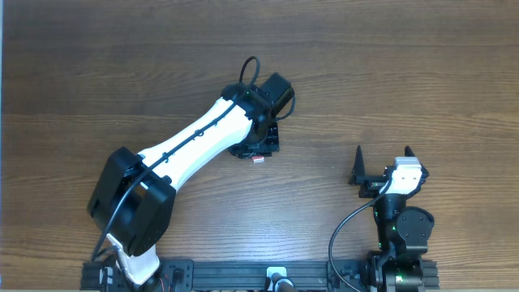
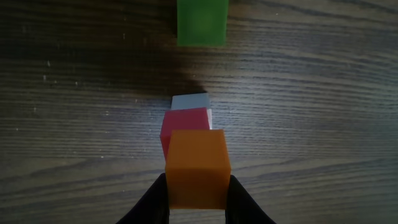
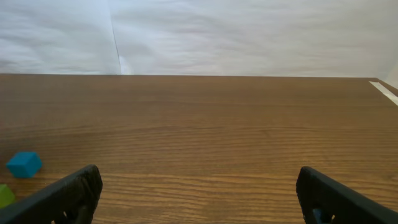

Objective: Stack Cubes

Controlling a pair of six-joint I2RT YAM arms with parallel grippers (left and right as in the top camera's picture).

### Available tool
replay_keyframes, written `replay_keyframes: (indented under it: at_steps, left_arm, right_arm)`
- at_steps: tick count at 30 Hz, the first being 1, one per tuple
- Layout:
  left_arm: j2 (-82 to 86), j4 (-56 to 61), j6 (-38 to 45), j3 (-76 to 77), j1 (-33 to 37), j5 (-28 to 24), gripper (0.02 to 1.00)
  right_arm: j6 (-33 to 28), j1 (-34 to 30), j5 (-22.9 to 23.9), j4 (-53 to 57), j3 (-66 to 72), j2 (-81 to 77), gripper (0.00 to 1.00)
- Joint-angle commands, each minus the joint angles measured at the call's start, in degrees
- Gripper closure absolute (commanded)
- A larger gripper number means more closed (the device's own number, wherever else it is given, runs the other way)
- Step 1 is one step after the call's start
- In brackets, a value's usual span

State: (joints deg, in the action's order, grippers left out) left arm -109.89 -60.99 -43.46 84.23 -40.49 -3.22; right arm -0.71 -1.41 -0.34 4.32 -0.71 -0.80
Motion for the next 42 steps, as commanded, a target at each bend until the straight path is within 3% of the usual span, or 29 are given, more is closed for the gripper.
replay_keyframes:
  at_steps: [1,7,17,34,37,42]
  left_arm:
    - [-1.57,-0.17,0.87,0.66,-0.17,0.04,0.869]
    - [-1.57,-0.15,0.87,0.66,-0.17,0.07,0.86]
    - [-1.57,-0.09,0.87,0.66,-0.15,0.28,0.744]
    - [-2.14,0.37,0.85,0.66,-0.15,0.28,0.656]
    - [-2.34,0.72,0.85,0.66,-0.15,0.28,0.522]
    - [-2.34,1.66,0.83,0.66,-0.04,0.33,0.053]
  right_arm:
    - [-0.44,0.0,-0.68,-0.02,0.42,0.5,0.009]
    - [-0.44,0.0,-0.68,0.0,0.42,0.5,0.009]
    - [-0.44,0.0,-0.68,-0.02,0.42,0.5,0.009]
    - [-0.44,0.0,-0.68,0.0,0.42,0.5,0.009]
    - [-0.44,0.0,-0.68,0.0,0.42,0.5,0.009]
    - [-0.44,0.0,-0.68,0.0,0.42,0.5,0.009]
